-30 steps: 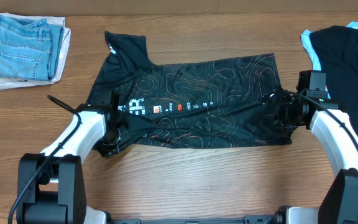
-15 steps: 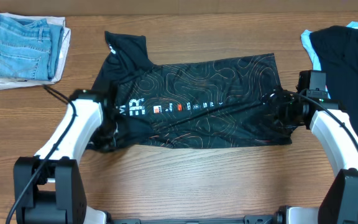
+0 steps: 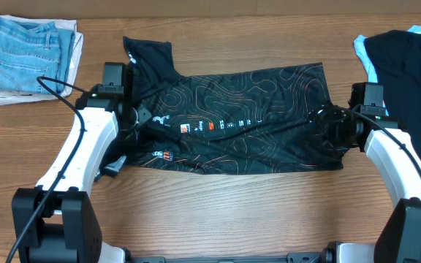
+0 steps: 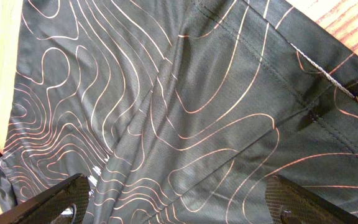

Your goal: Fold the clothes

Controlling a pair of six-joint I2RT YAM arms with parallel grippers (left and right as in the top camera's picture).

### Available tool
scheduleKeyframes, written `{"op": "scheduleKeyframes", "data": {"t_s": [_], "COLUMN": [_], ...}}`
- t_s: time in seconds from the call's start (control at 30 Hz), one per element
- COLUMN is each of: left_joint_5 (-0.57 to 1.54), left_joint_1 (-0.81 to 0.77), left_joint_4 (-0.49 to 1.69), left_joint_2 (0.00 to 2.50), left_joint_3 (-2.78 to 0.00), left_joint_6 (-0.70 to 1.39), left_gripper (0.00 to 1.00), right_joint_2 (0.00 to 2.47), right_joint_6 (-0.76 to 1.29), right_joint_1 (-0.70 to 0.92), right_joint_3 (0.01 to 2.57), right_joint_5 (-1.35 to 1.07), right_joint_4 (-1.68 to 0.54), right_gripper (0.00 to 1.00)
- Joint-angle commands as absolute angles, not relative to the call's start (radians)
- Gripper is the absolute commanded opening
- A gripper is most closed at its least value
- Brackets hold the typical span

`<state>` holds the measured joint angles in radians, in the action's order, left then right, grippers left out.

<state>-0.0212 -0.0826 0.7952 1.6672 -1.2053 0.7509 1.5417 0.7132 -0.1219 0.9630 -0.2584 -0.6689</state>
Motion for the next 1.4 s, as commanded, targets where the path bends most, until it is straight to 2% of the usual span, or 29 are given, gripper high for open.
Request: {"op": "scheduleKeyframes", "data": {"t_s": [0.0, 0.33, 0.67, 0.77, 0.93, 1.03, 1.2, 1.37], "left_joint_5": [-0.117, -0.146, -0.145, -0.139, -0.138, -0.138, -0.138, -0.138], "left_joint_1": [-0.079, -0.079, -0.079, -0.079, -0.079, -0.079, -0.079, -0.079], "left_joint_4": [0.736, 0.595, 0.579, 0.581, 0.605, 0.613, 0.613, 0.623], "left_joint_2": [1.668, 1.692, 1.776, 1.776, 1.776, 1.776, 1.776, 1.776], "left_joint_3": [-1.222, -1.222, -1.222, -1.222, -1.222, -1.222, -1.222, -1.222], "left_joint_6": [0.736, 0.736, 0.736, 0.730, 0.728, 0.728, 0.728, 0.728], "left_gripper": [0.04, 0.04, 0.04, 0.04, 0.04, 0.04, 0.04, 0.04], "right_joint_2": [1.522, 1.522, 1.523, 1.526, 1.533, 1.536, 1.565, 1.580], "right_joint_6": [0.706, 0.706, 0.760, 0.821, 0.903, 0.902, 0.884, 0.891], "right_joint_1": [-0.119, -0.119, -0.119, -0.119, -0.120, -0.120, -0.120, -0.120], "right_joint_3": [0.983, 0.983, 0.980, 0.966, 0.965, 0.954, 0.947, 0.947], "right_joint_5": [-0.263, -0.264, -0.249, -0.209, -0.095, -0.070, -0.072, -0.087], "right_joint_4": [-0.672, -0.736, -0.863, -0.881, -0.930, -0.928, -0.884, -0.875], "right_gripper": [0.95, 0.94, 0.93, 0.89, 0.88, 0.87, 0.74, 0.73]}}
